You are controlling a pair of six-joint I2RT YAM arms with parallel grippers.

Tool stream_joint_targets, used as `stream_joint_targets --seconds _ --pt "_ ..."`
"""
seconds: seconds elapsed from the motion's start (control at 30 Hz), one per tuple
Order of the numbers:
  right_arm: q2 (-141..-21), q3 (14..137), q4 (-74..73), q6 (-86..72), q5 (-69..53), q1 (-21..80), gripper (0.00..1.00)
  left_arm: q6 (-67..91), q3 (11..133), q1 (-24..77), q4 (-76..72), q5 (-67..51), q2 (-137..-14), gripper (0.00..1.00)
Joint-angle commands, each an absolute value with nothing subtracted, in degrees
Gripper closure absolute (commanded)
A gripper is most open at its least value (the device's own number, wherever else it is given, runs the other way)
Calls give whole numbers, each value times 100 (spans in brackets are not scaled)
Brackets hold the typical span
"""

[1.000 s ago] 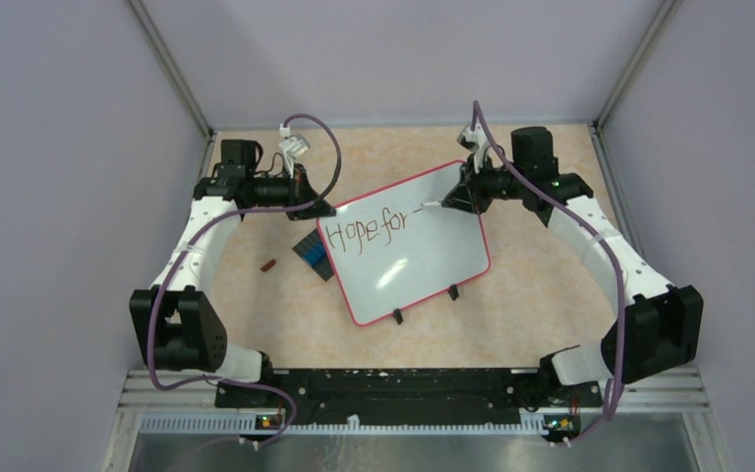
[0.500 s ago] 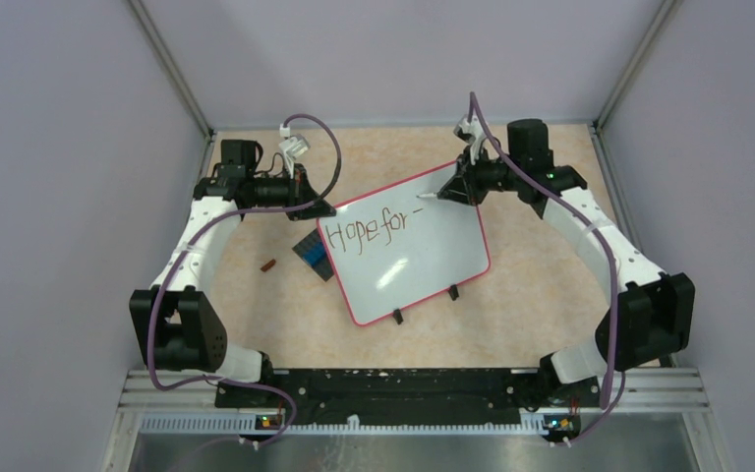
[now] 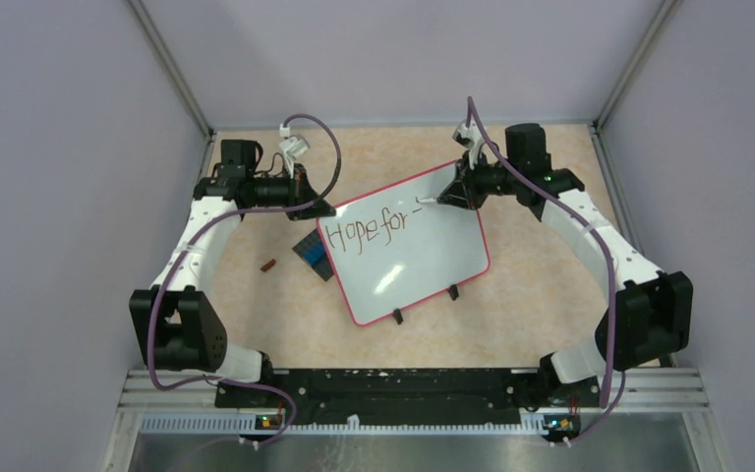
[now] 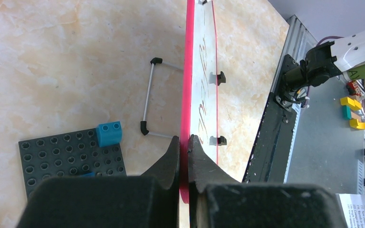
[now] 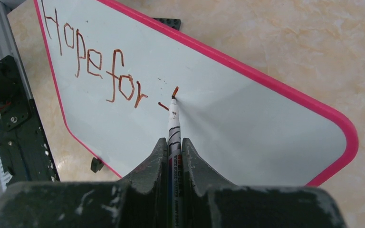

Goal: Write a sentence on the whiteboard

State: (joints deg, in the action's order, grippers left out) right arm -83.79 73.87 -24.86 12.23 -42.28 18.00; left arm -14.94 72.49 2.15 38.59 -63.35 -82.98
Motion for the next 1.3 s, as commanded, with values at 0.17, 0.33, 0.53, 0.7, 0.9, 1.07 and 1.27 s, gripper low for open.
stream_joint_targets --seconds 0.17,0.33,0.53,0.7,0.9,1.07,1.27 --pt "-7978 6896 -2324 1327 -4175 1845 100 -1726 7097 277 3896 -5927 -8241 100" --pt "-7914 6749 -2393 1378 -4222 1846 100 -1731 7102 281 3900 -5924 -8235 100" --pt "-7858 6693 -2448 1429 -4202 1852 100 -1731 7073 281 3885 -5907 -8206 100" --pt "-7848 6721 -2557 1508 -4197 1846 100 -1731 7081 280 3885 -5909 -8229 100" --pt "-7856 6913 -2728 1636 -4049 1769 100 -1731 7093 280 3885 -5897 -8227 100" --pt "-7870 7073 -2759 1649 -4008 1728 100 -1731 7100 281 3885 -5915 -8244 100" --pt "-7935 7229 -2708 1609 -3928 1726 100 -1723 7122 281 3884 -5920 -8234 100"
